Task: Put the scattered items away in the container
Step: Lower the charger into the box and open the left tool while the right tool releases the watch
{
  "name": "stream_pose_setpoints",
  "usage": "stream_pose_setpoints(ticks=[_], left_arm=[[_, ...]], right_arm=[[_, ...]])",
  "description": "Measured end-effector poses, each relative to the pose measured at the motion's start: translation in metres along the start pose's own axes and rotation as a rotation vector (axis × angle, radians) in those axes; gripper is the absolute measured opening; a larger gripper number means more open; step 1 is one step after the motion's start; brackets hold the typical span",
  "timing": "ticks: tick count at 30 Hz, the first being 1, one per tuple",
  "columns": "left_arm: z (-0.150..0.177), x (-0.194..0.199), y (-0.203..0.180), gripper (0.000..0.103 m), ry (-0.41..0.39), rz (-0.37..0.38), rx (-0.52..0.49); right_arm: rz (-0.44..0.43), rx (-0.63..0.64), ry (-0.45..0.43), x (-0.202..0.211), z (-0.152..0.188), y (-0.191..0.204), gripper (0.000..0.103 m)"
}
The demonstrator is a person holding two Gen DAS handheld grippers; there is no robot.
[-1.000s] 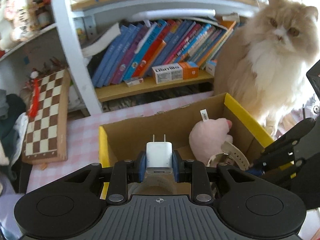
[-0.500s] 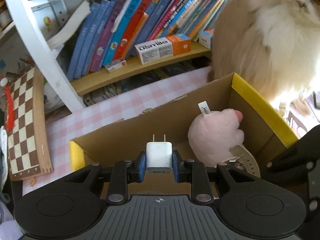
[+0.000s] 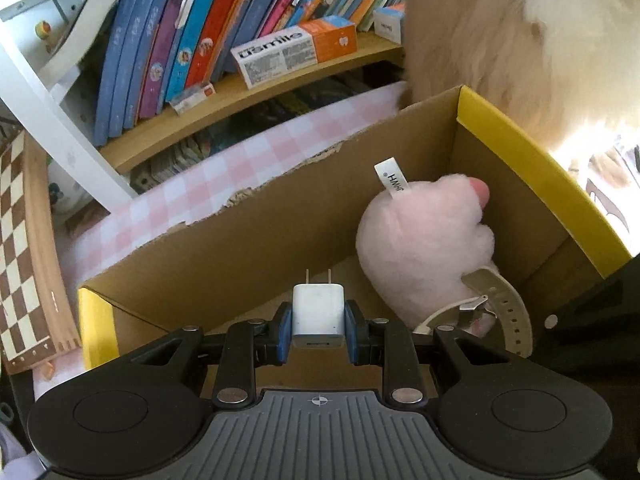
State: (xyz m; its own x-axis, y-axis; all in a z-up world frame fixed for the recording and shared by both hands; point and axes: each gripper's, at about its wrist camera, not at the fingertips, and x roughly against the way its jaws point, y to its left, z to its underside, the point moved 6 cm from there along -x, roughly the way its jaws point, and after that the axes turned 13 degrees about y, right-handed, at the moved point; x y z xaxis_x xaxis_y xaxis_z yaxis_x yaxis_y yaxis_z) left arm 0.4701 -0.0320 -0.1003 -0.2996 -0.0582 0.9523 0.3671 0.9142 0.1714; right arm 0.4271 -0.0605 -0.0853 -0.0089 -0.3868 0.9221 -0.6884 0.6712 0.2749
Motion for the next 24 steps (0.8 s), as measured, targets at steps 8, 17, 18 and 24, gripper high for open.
stream_pose_setpoints(ticks=[8,17,18,24], left_arm=[[-0.003,-0.011,-0.006,0.024,0.032,0.006,-0.014],[-0.005,-0.020,-0.004,0.024,0.069,0.019,0.002],[-0.005,-0.021,-0.004,0.024,0.073,0.021,0.004],[-0.005,-0.024,0.001,0.025,0.083,0.031,0.027]], right_arm=[[-0.010,-0.004,0.003,-0.001,-0.002,0.000,0.020],[-0.013,0.004,0.013,-0.003,-0.002,0.001,0.020],[-0.015,0.004,0.014,-0.003,-0.002,0.001,0.020],[-0.025,0.009,0.020,-0.003,-0.003,0.001,0.021]])
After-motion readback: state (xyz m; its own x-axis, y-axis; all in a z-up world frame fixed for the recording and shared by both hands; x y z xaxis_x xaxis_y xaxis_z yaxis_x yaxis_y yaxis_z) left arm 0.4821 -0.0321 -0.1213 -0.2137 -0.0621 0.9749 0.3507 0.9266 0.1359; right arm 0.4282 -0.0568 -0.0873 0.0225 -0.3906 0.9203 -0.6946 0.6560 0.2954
